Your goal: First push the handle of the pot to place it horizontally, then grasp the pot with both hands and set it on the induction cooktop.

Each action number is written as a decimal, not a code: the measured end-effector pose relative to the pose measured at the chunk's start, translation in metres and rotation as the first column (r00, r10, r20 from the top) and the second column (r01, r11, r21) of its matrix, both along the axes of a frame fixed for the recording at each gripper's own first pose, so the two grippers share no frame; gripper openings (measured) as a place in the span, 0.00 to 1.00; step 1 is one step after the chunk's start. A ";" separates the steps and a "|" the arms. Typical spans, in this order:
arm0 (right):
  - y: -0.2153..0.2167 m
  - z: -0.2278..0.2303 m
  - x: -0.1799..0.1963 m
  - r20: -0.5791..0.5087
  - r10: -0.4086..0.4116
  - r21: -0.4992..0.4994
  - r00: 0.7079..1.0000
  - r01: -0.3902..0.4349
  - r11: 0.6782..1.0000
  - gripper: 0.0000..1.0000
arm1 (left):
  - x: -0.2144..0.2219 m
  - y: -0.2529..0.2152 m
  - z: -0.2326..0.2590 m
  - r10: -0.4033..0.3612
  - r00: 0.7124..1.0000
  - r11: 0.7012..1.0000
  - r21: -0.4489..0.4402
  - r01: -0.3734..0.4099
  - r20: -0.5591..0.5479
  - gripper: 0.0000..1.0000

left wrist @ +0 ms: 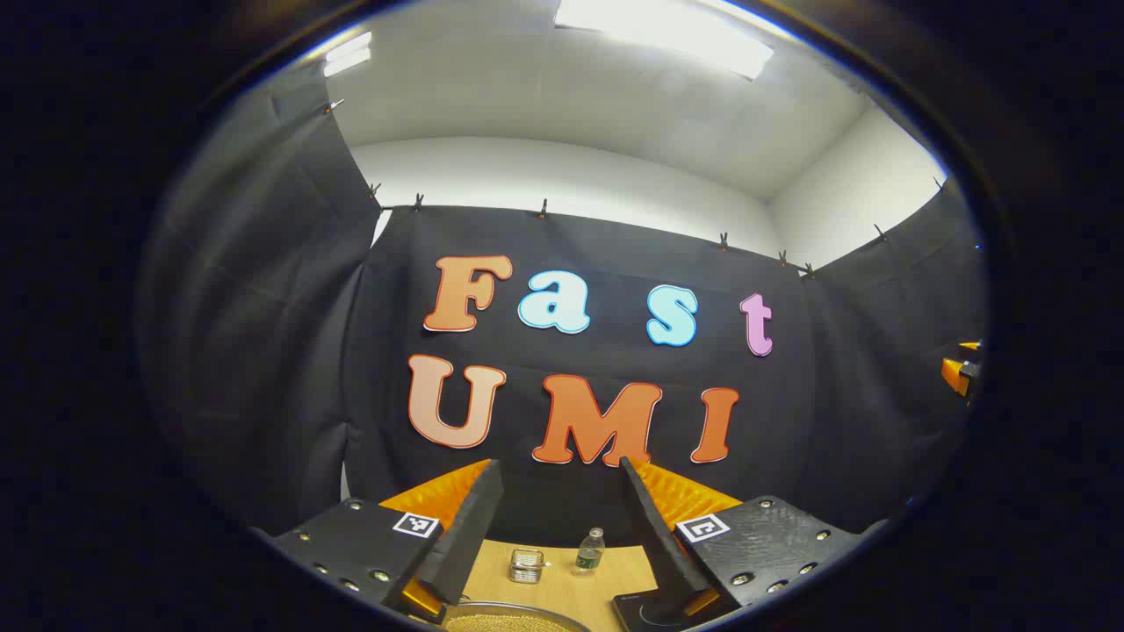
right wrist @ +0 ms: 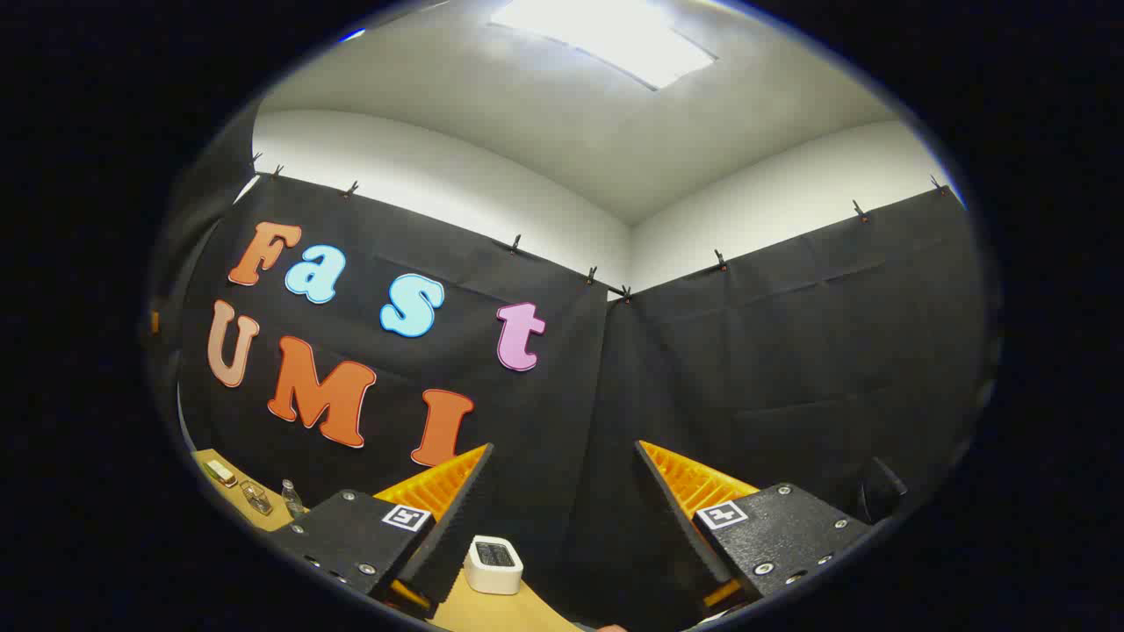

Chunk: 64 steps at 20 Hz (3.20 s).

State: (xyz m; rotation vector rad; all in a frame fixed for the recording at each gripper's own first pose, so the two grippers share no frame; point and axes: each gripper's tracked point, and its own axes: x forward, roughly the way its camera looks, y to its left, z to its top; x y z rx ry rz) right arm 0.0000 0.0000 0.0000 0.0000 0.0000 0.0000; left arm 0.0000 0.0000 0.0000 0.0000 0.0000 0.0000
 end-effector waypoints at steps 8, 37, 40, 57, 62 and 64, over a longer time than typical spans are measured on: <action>-0.045 -0.040 0.025 -0.031 0.058 0.022 0.998 -0.057 0.998 0.94 | 0.005 -0.072 0.029 0.023 0.997 1.000 0.000 -0.023 0.078 0.80; -0.025 -0.003 0.018 -0.008 -0.086 0.017 0.996 0.086 0.996 0.94 | 0.043 -0.023 0.004 -0.059 0.998 0.995 0.081 0.060 -0.014 0.80; -0.015 -0.003 0.019 -0.008 -0.066 0.010 0.998 0.066 0.998 0.96 | 0.039 -0.032 -0.011 -0.092 0.994 0.994 0.058 0.095 -0.054 0.83; -0.025 -0.044 0.004 -0.090 -0.100 0.011 0.991 0.102 0.995 0.94 | -0.056 -0.101 -0.252 -0.337 0.630 0.920 -0.103 0.378 -0.700 0.03; -0.034 -0.053 -0.004 -0.109 -0.127 0.001 0.986 0.128 0.992 0.94 | -0.111 -0.091 -0.322 -0.313 0.397 0.914 -0.160 0.372 -0.863 0.03; -0.039 -0.057 -0.006 -0.118 -0.142 -0.003 0.983 0.143 0.990 0.94 | -0.130 -0.080 -0.343 -0.274 0.327 0.898 -0.119 0.423 -0.904 0.03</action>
